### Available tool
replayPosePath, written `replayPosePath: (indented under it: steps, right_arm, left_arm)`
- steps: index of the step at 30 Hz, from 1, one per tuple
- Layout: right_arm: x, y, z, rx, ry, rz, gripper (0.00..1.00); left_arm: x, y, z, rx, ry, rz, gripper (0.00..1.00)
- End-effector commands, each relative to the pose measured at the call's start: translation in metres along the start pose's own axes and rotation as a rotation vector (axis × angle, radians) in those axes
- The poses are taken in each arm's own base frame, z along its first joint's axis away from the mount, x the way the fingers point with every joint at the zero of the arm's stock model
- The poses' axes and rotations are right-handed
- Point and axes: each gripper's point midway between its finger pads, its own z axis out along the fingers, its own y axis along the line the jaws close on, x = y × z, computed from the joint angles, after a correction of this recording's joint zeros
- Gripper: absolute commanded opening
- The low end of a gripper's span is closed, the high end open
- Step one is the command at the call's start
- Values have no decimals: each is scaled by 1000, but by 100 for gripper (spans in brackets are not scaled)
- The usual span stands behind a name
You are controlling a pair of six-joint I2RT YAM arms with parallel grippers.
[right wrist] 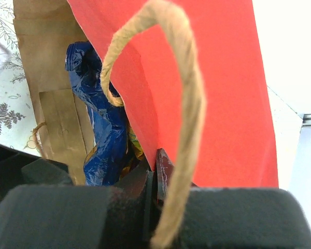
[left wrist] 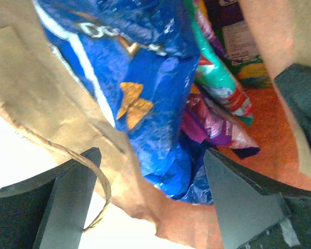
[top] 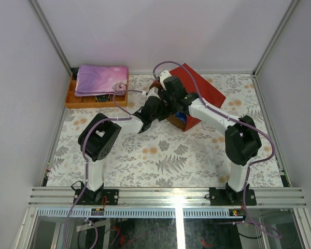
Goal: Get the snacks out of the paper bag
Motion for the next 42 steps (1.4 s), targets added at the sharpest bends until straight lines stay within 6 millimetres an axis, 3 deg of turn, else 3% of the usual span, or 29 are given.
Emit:
replayPosePath:
  steps: [1,6,9,11,16,21,31,36,42]
  right_arm:
    - [-48,-18,-28,18,-121,77,5]
    - [-51,-20,-27,12,-123,86,5]
    - [-54,-19,-26,6,-127,92,5]
    - [-56,-19,-26,1,-130,96,5]
    - [-57,-19,-27,-3,-131,97,5]
    - [-59,-20,-26,-6,-128,96,5]
    - [-56,-20,-25,-12,-119,104,4]
    - [-53,-21,-24,-14,-113,107,4]
    - [-47,-20,-20,-18,-104,112,4]
  left_arm:
    - [-8,6,-26,-68,-35,60,83]
    - [13,48,-64,-195,35,133,90]
    - [15,61,-82,-265,73,187,90]
    - [13,56,-92,-259,71,200,91]
    - [-7,14,-102,-150,25,226,93]
    - [-16,-8,-91,-99,21,231,93]
    - [-7,5,-36,-98,22,192,87]
    - [-4,-11,-11,-47,26,197,86]
    - [4,-18,2,-19,19,194,86]
